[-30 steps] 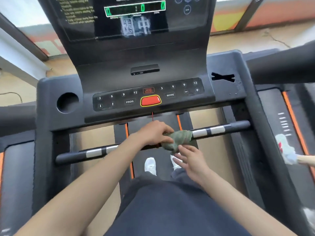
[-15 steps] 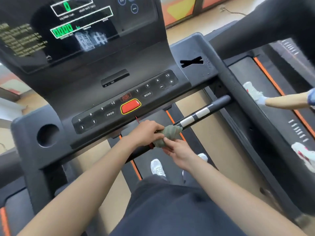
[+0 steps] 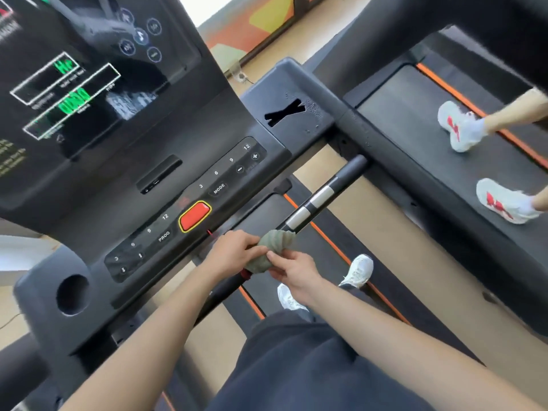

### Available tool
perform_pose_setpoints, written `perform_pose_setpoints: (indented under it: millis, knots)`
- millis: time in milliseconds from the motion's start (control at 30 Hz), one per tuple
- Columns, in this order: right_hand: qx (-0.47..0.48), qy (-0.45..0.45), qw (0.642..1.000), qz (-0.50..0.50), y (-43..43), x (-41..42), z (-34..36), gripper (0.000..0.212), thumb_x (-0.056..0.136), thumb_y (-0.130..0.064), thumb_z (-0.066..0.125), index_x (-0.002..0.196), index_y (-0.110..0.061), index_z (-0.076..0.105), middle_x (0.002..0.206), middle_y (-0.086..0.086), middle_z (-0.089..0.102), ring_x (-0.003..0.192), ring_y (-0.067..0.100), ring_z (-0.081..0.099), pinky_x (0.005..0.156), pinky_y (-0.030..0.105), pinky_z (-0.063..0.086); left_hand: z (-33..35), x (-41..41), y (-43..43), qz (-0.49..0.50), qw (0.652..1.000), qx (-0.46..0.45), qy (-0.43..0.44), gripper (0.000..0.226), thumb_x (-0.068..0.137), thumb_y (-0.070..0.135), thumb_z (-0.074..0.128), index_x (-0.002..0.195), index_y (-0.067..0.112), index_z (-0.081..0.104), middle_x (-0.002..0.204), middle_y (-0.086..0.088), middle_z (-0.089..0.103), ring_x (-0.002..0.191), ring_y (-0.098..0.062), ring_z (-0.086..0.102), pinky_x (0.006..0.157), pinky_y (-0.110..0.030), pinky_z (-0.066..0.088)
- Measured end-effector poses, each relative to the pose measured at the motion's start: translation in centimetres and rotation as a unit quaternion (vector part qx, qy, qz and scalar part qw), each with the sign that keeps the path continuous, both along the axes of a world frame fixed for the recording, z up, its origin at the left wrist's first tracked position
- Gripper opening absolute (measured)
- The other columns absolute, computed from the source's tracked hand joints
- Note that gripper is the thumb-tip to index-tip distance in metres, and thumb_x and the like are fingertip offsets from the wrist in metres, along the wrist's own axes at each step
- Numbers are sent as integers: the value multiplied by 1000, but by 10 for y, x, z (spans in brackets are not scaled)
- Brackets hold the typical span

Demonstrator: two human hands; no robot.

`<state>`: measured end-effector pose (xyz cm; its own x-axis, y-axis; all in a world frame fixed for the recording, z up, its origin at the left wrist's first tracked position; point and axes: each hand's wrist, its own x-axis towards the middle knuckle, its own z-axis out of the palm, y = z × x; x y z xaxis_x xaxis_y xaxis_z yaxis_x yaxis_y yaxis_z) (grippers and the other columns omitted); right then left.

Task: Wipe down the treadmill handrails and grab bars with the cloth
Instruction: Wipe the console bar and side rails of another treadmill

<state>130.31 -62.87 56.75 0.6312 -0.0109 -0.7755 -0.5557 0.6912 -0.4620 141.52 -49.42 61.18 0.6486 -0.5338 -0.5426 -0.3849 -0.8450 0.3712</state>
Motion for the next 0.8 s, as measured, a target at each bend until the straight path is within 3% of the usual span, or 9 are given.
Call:
perform_pose_setpoints:
  millis: [167,267,333,533,700,800]
  knots:
    - [-7,0,998,-69,-14,4,-3,25,91,-7,71,115,-1,71,110,13,75,107,26,71,83,29,58,2,-10,-16,48,996,-60,-36,18,98,44,61,83,38,69,57,14,59,60,-7,54,55,-26,35]
    - [-19,0,994,-107,-30,12,-3,22,91,-6,71,114,-4,71,108,11,76,105,25,72,89,34,59,0,-16,-41,62,990,-93,-82,19,98,40,60,112,41,74,82,6,75,80,-19,67,68,-36,50]
    - [-18,1,990,-139,-44,19,-2,19,92,-6,70,110,-6,72,107,11,76,102,25,72,92,37,58,-4,-14,-63,66,988,-107,-94,25,99,35,61,120,38,72,91,-2,77,88,-27,68,72,-39,51]
    - [-19,-16,979,-204,-94,36,-2,23,95,-6,65,117,-1,68,111,14,74,98,25,71,83,33,59,-16,6,-123,95,981,-146,-80,28,98,32,63,124,34,72,96,-3,77,95,-27,68,81,-40,52]
    - [-14,-7,966,-259,-136,49,3,20,99,-10,60,118,-6,68,106,11,74,91,21,71,79,31,58,-24,24,-168,103,979,-167,-54,30,98,38,60,124,34,72,103,2,78,100,-21,69,85,-38,54]
    - [-21,27,956,-293,-157,59,1,16,96,-13,66,111,-13,72,110,10,74,91,21,72,80,33,59,-23,35,-194,109,978,-170,-51,26,96,40,59,105,25,78,92,-2,77,92,-23,69,82,-39,55]
